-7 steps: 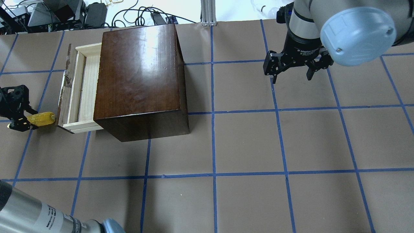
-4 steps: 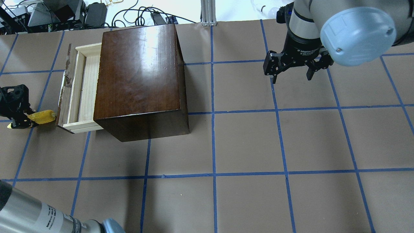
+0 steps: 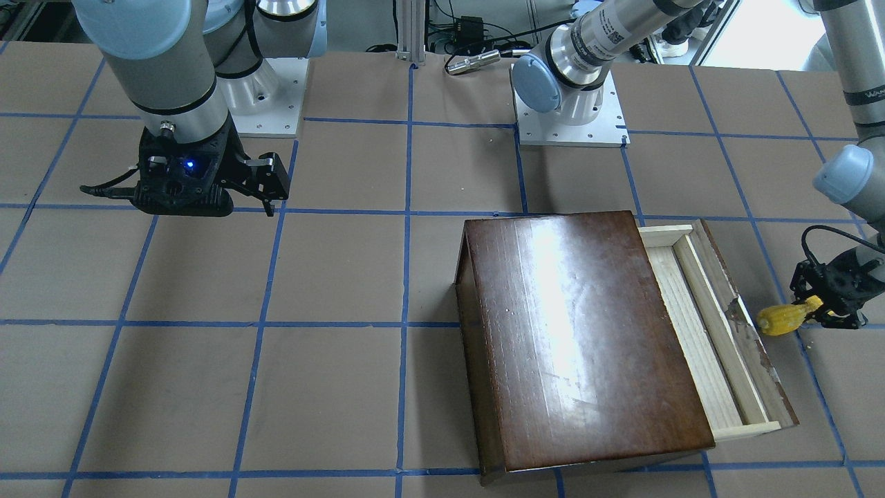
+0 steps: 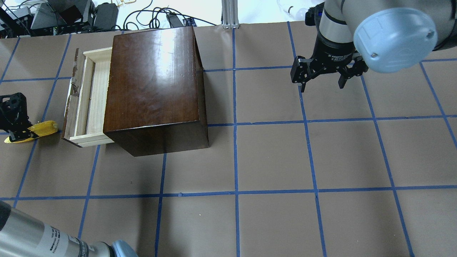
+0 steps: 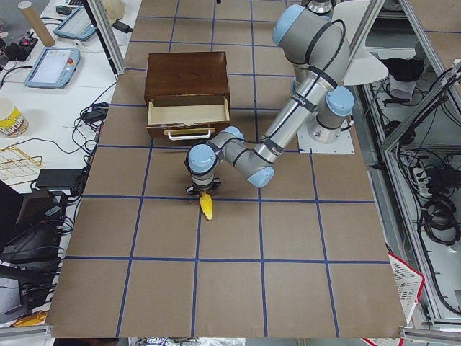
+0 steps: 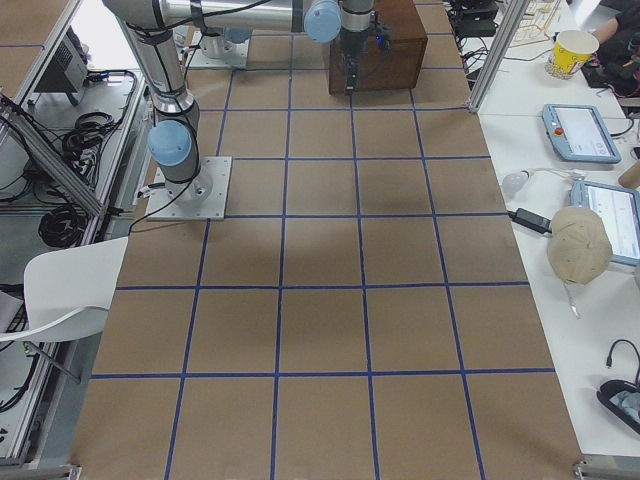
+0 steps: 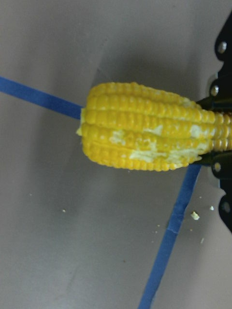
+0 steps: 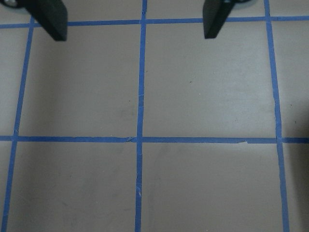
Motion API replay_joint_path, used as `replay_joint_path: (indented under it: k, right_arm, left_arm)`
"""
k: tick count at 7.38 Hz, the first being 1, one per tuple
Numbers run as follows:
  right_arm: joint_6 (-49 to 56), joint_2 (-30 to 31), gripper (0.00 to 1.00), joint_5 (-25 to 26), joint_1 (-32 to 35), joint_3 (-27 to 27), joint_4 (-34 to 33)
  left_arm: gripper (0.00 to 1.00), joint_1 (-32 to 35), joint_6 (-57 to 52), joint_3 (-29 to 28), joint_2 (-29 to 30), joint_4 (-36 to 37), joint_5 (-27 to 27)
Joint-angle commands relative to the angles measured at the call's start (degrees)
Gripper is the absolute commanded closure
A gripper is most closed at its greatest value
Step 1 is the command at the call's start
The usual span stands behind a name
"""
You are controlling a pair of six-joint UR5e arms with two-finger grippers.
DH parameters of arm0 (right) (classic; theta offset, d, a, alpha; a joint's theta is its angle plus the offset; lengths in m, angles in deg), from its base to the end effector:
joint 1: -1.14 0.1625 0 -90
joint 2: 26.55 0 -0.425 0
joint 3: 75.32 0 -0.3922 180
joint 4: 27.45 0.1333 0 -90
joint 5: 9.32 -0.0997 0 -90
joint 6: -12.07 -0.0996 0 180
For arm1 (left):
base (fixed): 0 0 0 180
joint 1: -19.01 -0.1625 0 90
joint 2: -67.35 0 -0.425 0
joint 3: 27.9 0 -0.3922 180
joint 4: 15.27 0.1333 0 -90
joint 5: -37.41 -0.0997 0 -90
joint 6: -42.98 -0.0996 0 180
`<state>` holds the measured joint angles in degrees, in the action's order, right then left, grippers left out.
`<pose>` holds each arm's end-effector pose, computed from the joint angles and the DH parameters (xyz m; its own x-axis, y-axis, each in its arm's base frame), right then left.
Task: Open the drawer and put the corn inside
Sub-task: 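Lift the corn with the left gripper and carry it over the drawer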
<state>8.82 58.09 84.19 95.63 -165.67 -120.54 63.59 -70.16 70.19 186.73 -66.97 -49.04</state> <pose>0.1679 -0.5134 0.4428 -0.9977 -0.0243 0.0637 -0.0217 0.9989 0.0422 0.3444 -0.5352 0.1963 -0.3793 0.9245 -0.0377 0.9247 0.3773 -0.0512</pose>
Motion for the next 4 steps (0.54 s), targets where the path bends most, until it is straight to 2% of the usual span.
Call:
replay_joint_path:
  k: [1,2,4]
  right_arm:
    - [0.0,0.0,0.0,0.0,0.0,0.0,0.01]
    - [0.0,0.0,0.0,0.0,0.0,0.0,0.01]
    - [0.0,0.0,0.0,0.0,0.0,0.0,0.01]
  left_arm:
    - [1.0,-0.02,5.78,-0.53,-2.21,-0.33,0.75]
    - [1.0,0.15,11.31,-0.97,-3.79,-0.42,3.28]
    - [1.0,2.16,18.62,-3.6,-7.22,-2.86,3.57]
